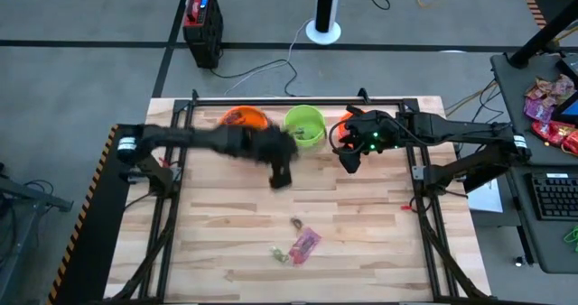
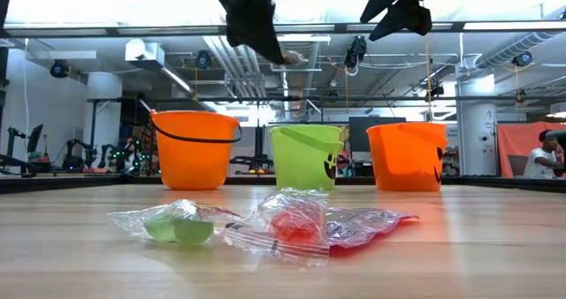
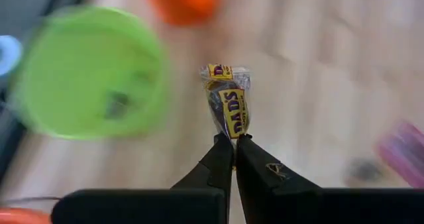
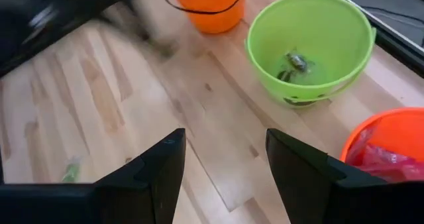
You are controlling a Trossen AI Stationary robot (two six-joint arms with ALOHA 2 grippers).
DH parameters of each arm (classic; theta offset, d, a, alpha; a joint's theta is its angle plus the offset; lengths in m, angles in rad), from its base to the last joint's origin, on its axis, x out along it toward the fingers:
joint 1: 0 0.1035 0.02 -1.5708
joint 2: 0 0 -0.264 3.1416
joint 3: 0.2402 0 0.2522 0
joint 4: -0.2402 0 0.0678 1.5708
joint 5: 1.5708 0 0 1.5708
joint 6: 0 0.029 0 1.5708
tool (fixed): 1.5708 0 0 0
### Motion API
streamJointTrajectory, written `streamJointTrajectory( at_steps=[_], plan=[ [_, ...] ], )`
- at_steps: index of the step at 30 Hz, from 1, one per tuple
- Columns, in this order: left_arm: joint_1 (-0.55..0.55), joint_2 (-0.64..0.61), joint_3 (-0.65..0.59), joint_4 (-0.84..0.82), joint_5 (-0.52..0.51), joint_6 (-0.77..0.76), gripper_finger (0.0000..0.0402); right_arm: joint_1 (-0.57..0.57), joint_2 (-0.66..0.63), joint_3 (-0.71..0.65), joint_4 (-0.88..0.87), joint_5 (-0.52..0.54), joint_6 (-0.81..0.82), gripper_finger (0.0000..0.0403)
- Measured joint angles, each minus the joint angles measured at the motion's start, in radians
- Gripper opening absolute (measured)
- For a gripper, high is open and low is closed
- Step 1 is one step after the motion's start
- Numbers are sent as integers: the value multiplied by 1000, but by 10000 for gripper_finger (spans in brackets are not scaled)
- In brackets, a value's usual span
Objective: Sort candy by brand, put in halloween buckets
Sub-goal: Put the black candy into the green bucket, then put the red candy into the right orange bucket
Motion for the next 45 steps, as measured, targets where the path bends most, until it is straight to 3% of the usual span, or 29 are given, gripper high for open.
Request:
streamJointTrajectory(
  at_steps=[4, 7, 17, 24, 30, 35, 40, 45],
  plan=[
    [177, 4, -1, 112, 58, 54, 0, -25, 7, 0, 4, 1, 33, 203],
    [250, 26, -1, 187, 111, 72, 0, -34, 12, 0, 3, 1, 52, 203],
    [311, 144, 72, 207, 101, 60, 2, -34, 21, 0, 0, 18, 93, 203],
    [338, 241, 185, 84, 105, 58, 52, -34, 21, -1, -1, 18, 107, 203],
    [332, 275, 236, 22, 103, 62, 103, -34, 21, -1, -5, 17, 110, 203],
    [294, 241, 246, -30, 102, 42, 119, -32, 21, -2, -17, -31, 136, 203],
    [194, 165, 243, -154, -1, -21, 120, -2, 35, -13, -51, -71, 160, 203],
    [50, 86, 217, -228, -53, -137, 120, 87, 79, -41, -40, -153, 35, 203]
  ],
)
